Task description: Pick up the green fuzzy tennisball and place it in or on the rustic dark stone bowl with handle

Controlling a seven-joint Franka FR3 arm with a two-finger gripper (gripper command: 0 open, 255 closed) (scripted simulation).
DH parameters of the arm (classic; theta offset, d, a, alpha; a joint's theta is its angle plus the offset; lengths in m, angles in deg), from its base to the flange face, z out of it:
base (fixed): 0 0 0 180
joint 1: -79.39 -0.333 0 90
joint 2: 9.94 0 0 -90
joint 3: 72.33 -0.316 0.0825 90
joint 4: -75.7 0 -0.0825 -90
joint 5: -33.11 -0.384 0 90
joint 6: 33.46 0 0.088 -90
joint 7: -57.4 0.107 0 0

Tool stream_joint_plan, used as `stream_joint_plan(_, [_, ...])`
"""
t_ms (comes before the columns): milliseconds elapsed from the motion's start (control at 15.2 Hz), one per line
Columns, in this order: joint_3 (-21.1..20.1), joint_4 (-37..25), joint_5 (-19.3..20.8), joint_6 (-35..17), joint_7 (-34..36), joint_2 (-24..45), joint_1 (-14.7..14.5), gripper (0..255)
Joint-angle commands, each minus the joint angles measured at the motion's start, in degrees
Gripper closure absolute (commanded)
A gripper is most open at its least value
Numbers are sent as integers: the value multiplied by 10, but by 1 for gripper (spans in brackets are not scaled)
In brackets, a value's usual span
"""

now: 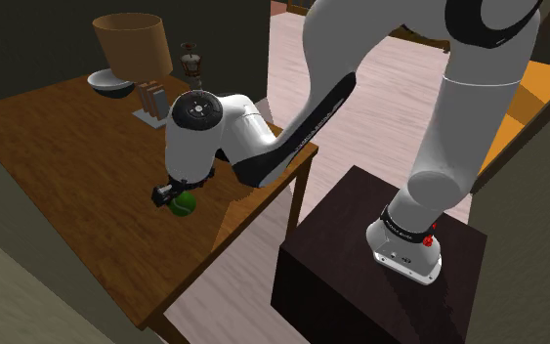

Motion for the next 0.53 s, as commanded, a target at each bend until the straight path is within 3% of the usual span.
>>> stream_joint_plan(0, [16, -23, 42, 9, 32, 33, -23, 0])
stream_joint_plan(462, [52, -47, 103, 1, 68, 88, -47, 0])
